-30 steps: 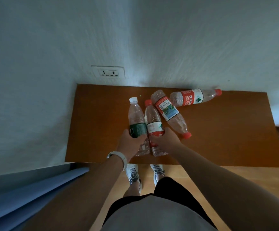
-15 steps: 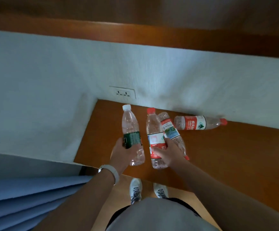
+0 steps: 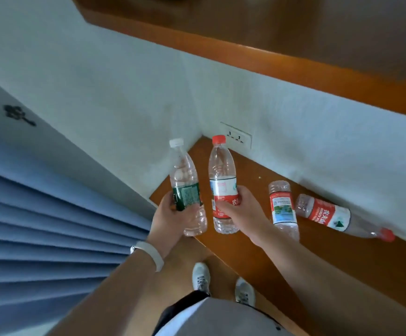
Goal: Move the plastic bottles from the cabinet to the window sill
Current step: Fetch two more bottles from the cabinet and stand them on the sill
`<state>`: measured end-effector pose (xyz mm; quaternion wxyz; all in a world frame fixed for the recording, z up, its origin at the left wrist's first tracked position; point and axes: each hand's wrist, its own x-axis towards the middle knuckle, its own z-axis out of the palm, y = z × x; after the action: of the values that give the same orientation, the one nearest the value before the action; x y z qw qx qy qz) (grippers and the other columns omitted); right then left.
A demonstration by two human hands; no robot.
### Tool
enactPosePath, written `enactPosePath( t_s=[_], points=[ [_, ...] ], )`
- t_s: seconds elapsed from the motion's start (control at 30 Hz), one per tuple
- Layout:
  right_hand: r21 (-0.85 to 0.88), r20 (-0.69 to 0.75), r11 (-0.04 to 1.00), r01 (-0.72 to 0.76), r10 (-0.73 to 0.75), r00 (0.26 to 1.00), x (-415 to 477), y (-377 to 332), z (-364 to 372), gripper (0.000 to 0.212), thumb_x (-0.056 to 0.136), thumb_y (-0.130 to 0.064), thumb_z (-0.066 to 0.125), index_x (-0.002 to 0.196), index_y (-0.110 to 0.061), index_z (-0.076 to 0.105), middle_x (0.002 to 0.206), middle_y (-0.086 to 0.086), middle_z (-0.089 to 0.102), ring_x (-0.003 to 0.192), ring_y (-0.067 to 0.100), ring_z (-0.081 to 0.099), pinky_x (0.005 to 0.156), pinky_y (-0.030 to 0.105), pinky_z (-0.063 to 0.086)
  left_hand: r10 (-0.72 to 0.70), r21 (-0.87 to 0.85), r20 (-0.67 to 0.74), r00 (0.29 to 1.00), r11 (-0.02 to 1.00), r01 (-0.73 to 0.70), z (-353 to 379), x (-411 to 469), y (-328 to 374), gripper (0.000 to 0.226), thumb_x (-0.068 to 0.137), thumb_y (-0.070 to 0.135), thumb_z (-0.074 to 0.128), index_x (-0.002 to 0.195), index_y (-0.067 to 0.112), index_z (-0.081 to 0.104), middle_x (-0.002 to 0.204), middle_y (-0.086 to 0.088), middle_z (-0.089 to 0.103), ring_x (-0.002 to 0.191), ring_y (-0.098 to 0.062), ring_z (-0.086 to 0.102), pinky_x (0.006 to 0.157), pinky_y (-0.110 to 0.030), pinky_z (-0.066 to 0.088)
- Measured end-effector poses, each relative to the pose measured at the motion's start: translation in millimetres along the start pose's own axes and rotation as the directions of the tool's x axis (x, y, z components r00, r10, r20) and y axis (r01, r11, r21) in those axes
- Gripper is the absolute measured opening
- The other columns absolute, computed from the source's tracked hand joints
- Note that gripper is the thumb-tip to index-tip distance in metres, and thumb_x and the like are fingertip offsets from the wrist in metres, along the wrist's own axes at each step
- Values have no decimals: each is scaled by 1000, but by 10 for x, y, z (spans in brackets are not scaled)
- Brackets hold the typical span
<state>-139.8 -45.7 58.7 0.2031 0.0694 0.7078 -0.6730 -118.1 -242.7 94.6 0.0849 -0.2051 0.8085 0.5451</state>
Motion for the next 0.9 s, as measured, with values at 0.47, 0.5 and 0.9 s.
enactPosePath(
  t_s=[0.47, 0.5, 0.9],
  points=[
    [-111, 367, 981, 157, -106, 924, -52, -391, 1038, 53, 84, -37, 78, 127, -28, 49, 115, -6, 66, 102, 10, 68, 86, 32, 58, -114, -152, -344, 932, 986, 65, -1085, -764, -374, 28, 87, 28, 75, 107, 38, 58, 94, 12, 71, 56, -4, 70, 37, -14, 44],
    [-124, 380, 977, 175, -116, 918, -71, -411, 1149, 52, 84, -36, 77, 128, -26, 50, 115, -6, 67, 102, 10, 68, 87, 34, 58, -125, -171, -368, 921, 983, 66, -1180, -837, -418, 28, 86, 28, 76, 106, 38, 59, 94, 12, 72, 56, -5, 70, 37, -14, 44],
    [-181, 614, 933, 312, -141, 777, -1032, -324, 2845, 36, 84, -36, 79, 111, -39, 56, 105, -15, 70, 92, 1, 70, 81, 26, 57, -169, -384, -579, 798, 920, -84, -2375, -2193, -1540, 42, 80, 20, 81, 118, 28, 63, 100, 9, 77, 84, -11, 75, 63, -18, 57]
  ],
)
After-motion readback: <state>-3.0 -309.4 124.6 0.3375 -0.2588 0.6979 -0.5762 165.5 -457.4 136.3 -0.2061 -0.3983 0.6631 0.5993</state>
